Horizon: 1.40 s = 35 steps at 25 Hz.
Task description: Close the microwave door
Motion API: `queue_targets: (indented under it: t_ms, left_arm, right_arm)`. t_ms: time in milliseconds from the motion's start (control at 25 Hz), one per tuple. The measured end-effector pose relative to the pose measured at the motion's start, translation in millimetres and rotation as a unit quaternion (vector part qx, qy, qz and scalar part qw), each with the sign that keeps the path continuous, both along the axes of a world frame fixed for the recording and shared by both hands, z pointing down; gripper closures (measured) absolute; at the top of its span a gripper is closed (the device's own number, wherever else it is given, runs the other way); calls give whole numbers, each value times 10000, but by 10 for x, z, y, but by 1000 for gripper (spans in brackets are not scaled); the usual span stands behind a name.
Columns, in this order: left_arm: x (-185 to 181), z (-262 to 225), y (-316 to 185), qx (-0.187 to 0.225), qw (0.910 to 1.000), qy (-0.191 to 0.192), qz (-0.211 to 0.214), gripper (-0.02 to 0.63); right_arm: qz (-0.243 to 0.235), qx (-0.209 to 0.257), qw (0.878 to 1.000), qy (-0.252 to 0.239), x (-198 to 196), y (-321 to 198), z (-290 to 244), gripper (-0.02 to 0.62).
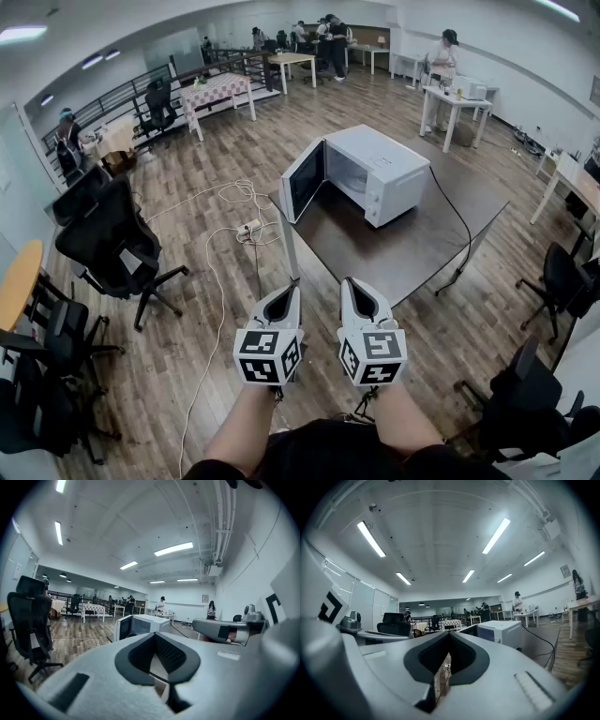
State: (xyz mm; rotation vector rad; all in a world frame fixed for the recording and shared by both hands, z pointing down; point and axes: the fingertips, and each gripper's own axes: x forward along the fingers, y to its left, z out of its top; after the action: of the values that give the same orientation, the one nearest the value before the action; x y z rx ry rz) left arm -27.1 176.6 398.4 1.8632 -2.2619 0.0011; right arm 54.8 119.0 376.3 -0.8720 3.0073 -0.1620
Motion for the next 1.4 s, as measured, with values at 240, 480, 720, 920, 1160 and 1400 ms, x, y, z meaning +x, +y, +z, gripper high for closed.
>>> queue_targets:
  t_ms: [240, 480, 720, 920, 1160, 1400]
  left_arm:
    - [55, 45, -45, -25, 9999, 48, -92, 597]
    - [71, 41, -113, -45, 9999, 33, -153, 597]
    - [212, 133, -279, -168, 9996, 162, -127, 597]
    - [401, 222, -456, -252, 9996, 89, -104, 597]
    - [482, 220, -648, -256, 9996, 54, -145, 597]
    - [337, 273, -833, -305, 9994, 90, -115, 597]
  right_arm:
    - [-63, -41, 9999, 66, 102, -44, 71, 589]
    - [26, -246, 9997, -79, 171, -169, 118, 588]
    - [104, -186, 9995, -215, 331, -337, 99, 588]
    - [182, -259, 9991, -281, 525, -537, 149, 588]
    - [51, -334, 9992, -222, 593, -705, 208, 588]
    - [33, -374, 9992, -140, 442, -855, 304, 588]
